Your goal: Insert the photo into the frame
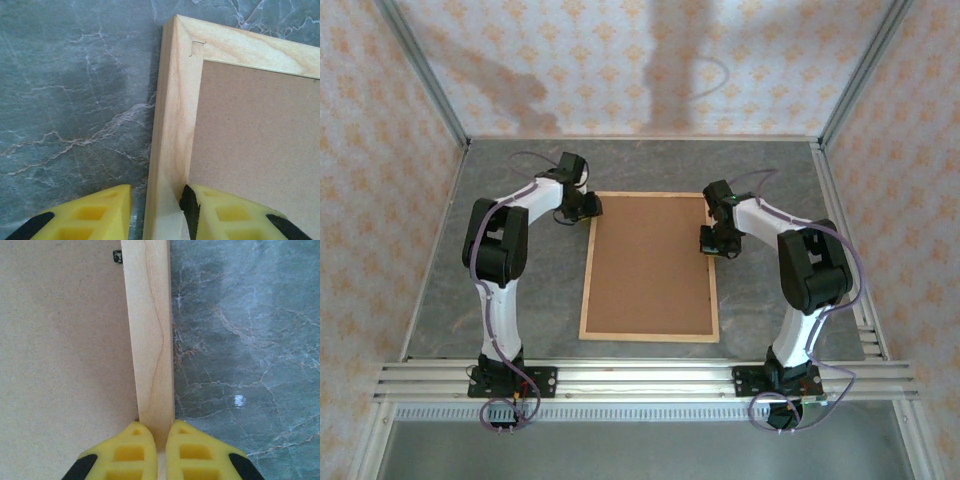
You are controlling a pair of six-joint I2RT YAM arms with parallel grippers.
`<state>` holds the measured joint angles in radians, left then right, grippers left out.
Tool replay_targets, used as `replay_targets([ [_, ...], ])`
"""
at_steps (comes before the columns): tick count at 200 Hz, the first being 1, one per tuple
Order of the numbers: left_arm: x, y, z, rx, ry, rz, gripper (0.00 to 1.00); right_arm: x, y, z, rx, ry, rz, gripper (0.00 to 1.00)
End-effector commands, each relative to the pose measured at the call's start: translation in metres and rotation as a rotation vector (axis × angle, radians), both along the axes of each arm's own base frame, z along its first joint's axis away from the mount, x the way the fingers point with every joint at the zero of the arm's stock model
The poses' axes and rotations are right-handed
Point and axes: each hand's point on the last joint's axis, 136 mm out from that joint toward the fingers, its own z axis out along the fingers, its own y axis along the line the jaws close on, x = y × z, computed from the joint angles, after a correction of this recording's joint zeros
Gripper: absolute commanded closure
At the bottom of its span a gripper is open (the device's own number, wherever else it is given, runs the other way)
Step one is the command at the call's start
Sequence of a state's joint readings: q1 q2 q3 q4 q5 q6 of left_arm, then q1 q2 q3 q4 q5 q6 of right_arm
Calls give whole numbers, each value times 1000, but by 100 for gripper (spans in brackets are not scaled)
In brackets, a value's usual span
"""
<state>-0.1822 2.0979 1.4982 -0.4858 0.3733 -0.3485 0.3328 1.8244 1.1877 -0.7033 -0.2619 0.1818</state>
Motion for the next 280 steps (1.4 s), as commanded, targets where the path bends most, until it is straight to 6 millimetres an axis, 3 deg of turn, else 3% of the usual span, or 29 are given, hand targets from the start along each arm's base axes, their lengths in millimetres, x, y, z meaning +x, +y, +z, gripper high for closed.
replay_targets([
  [1,-27,-9,-34,56,122,-64,65,-4,5,-26,-7,39,17,92],
  [27,-43,-19,-45,76,185,-111,66,-4,6,-27,-4,40,19,92],
  [57,-60,-14,-58,96,245,-106,69,-4,6,-26,-4,38,17,92],
  [91,-66,-17,-66,84,284,-117,73,-4,7,-26,0,39,19,92],
  [134,-73,-25,-68,54,315,-144,79,-5,5,-26,-6,36,16,92],
  [196,-88,-37,-68,92,366,-217,79,-5,7,-25,7,35,19,92],
  [280,-94,-48,-66,174,385,-302,78,-5,8,-23,15,27,19,92],
])
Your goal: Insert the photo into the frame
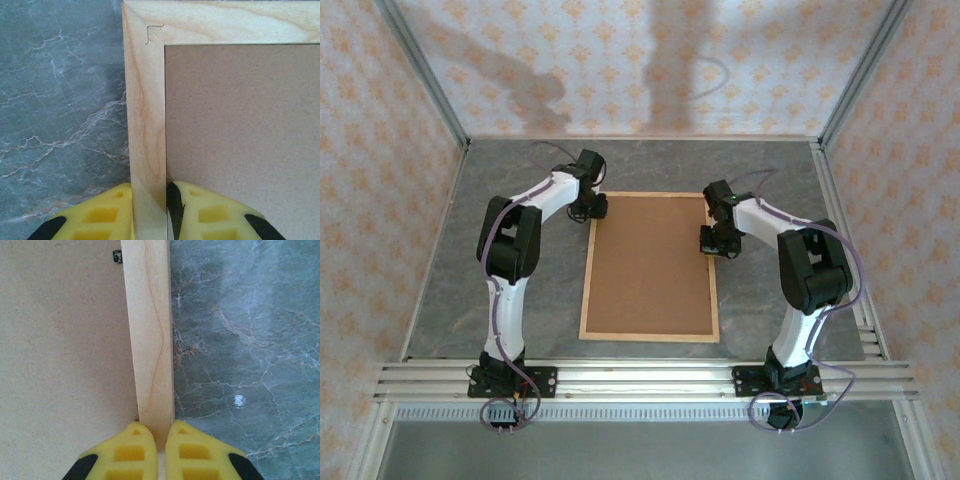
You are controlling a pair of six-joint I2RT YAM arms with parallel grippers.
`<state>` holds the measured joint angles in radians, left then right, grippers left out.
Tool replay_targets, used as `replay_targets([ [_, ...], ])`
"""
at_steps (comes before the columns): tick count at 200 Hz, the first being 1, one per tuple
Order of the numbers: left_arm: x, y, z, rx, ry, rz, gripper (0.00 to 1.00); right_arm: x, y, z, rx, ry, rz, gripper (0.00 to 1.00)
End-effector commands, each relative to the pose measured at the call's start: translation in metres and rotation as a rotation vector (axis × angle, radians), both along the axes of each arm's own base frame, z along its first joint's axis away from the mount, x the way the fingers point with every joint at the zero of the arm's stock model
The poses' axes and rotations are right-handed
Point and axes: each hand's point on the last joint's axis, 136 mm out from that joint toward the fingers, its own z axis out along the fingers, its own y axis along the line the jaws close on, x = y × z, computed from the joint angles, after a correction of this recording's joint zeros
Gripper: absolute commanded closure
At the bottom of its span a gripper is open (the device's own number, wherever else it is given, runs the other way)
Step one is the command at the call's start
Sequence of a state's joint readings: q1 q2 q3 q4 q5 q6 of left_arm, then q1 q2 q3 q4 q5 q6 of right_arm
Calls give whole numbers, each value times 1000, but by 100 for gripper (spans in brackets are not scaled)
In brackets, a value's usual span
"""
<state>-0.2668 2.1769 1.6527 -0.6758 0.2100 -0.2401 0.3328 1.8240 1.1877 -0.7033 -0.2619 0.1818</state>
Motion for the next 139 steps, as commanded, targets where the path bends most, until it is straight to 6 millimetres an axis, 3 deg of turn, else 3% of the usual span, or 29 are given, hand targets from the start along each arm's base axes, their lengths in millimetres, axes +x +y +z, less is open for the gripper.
replay_targets([
  [1,-88,-36,-60,-13,345,-137,78,-5,8,-24,14,28,19,92],
  [139,-84,-60,-62,-117,330,-173,74,-5,8,-23,12,28,18,92],
])
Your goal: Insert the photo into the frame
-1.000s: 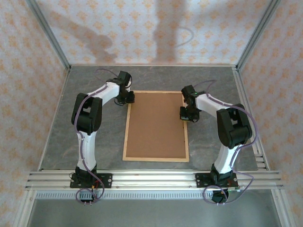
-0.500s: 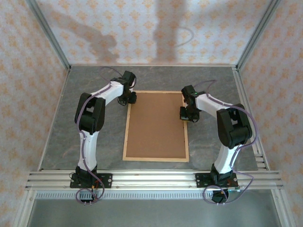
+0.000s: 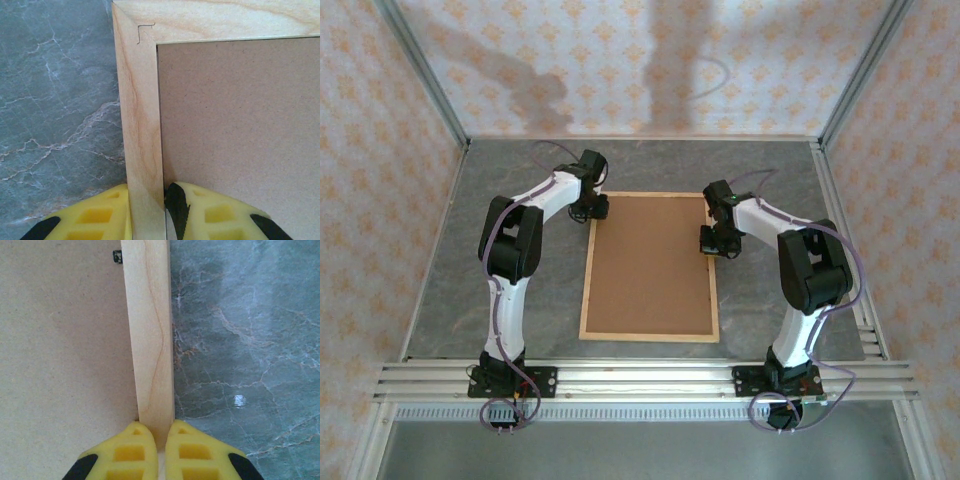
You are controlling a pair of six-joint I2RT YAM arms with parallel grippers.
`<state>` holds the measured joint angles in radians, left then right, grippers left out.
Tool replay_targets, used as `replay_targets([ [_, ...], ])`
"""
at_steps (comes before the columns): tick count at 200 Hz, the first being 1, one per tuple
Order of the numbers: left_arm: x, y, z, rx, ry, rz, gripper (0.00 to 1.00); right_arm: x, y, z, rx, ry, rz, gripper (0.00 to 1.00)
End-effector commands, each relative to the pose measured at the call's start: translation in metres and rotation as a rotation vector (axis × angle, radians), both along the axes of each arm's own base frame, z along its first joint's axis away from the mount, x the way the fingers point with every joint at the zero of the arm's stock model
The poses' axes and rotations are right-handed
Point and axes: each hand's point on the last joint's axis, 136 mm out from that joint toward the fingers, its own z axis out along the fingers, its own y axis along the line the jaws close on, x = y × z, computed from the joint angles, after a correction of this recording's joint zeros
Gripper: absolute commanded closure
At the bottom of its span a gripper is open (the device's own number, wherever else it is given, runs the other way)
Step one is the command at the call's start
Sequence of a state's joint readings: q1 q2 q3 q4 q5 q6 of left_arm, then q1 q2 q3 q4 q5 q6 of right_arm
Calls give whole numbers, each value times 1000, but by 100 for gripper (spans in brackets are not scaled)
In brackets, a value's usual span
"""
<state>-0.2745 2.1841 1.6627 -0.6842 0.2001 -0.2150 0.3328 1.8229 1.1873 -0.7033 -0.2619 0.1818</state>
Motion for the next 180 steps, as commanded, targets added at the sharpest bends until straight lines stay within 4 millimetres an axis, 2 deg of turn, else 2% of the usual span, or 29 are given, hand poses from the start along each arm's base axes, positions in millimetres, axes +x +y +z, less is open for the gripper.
replay_targets([
  [1,-84,-58,-61,-130,332,-141,74,-5,8,-23,13,29,18,92],
  [137,-76,-68,-59,-138,278,-152,70,-6,7,-23,5,32,20,92],
  [169,-61,-64,-40,-123,196,-125,69,-6,6,-24,4,34,18,93],
  [180,-52,-61,-27,-121,150,-106,64,-5,6,-23,4,31,18,93],
])
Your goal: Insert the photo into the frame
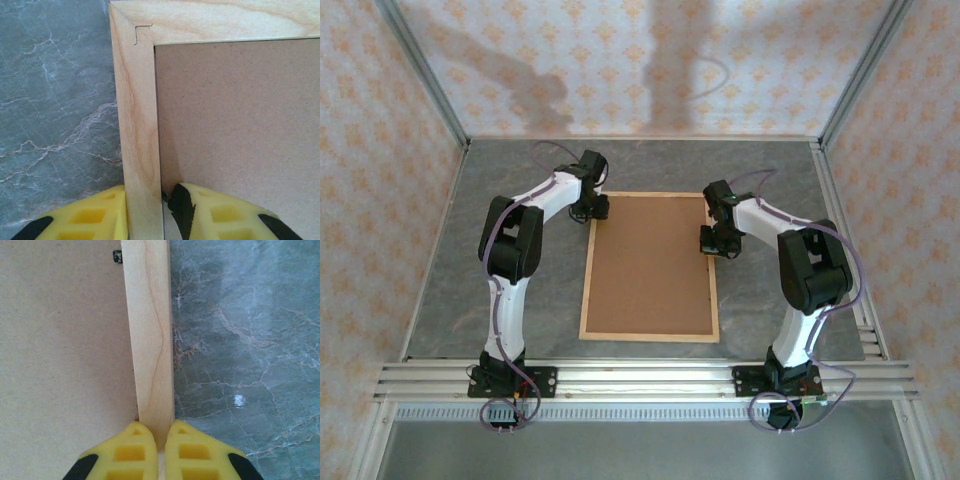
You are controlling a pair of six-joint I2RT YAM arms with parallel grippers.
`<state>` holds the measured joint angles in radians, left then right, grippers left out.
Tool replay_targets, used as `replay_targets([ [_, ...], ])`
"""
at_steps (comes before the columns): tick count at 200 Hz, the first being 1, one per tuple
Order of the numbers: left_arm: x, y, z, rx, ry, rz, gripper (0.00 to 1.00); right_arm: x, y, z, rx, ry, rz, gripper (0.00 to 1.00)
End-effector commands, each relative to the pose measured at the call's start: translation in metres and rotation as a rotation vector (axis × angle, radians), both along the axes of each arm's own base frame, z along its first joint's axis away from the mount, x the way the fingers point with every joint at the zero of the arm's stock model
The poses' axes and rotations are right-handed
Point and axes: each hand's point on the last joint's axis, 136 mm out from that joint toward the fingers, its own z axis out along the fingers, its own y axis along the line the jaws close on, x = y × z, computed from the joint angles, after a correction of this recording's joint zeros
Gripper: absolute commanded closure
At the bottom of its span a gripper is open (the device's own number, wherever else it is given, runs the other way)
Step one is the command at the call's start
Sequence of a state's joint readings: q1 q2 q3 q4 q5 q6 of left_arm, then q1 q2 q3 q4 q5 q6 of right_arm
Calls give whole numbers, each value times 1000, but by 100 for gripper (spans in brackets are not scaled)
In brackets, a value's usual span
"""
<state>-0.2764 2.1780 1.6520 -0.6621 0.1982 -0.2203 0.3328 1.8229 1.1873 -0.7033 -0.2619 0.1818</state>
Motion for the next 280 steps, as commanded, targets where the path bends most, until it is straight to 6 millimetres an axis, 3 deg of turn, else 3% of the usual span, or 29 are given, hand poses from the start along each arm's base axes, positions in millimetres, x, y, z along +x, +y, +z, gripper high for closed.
replay_targets([
  [1,-54,-60,-27,-114,163,-109,64,-5,6,-23,4,31,18,93],
  [45,-26,-28,20,-115,-7,27,43,-6,3,-22,-8,27,17,93],
  [81,-22,-5,33,-102,-58,109,41,-6,-3,-18,-29,14,11,93],
  [114,-16,20,32,-101,-79,179,45,-4,-2,-18,-28,17,13,94],
  [148,-1,29,30,-76,-74,182,61,-3,-1,-19,-26,21,15,94],
  [196,10,23,19,-86,-48,158,68,-3,-2,-23,-28,30,15,94],
  [280,-2,14,0,-69,16,109,72,-3,-3,-23,-32,30,15,94],
])
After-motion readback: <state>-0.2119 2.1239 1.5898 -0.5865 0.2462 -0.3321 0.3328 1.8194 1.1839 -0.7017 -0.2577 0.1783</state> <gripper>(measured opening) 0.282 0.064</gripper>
